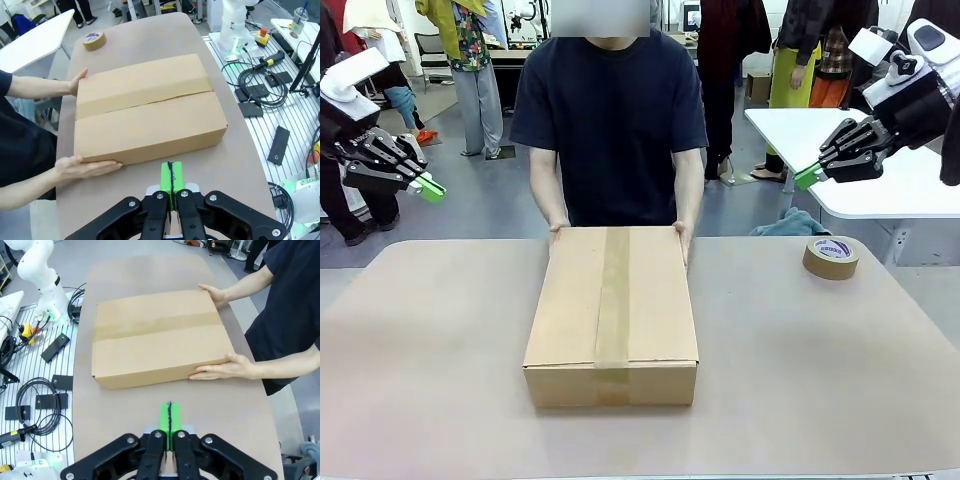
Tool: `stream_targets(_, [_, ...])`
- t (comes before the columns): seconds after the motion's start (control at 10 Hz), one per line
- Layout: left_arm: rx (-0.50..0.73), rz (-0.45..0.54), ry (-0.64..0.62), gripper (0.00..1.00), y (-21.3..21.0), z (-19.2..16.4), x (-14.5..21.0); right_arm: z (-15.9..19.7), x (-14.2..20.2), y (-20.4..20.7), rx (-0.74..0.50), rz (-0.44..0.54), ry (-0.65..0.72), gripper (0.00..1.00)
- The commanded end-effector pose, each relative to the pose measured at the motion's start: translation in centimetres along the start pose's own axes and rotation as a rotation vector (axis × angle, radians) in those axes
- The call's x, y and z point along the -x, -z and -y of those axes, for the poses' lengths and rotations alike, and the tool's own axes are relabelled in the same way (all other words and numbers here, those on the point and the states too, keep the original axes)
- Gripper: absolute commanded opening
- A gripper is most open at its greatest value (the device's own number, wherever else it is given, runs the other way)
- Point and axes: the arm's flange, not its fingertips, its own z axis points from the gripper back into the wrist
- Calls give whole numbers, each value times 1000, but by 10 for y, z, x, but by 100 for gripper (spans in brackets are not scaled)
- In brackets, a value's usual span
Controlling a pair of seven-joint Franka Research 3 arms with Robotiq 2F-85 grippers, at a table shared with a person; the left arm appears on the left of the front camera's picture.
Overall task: Wrap the clocks to prevent damage.
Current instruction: After the human seals the box with tape, release both hands from the side flaps of the Package Box.
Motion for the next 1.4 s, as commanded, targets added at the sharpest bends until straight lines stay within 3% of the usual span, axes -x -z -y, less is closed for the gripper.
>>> stream_targets(0.0, [-5,-9,-1,0,-1,-1,-1,1,1,4,7,-4,4,1])
stream_targets(1.3, [-5,-9,-1,0,-1,-1,-1,1,1,4,7,-4,4,1])
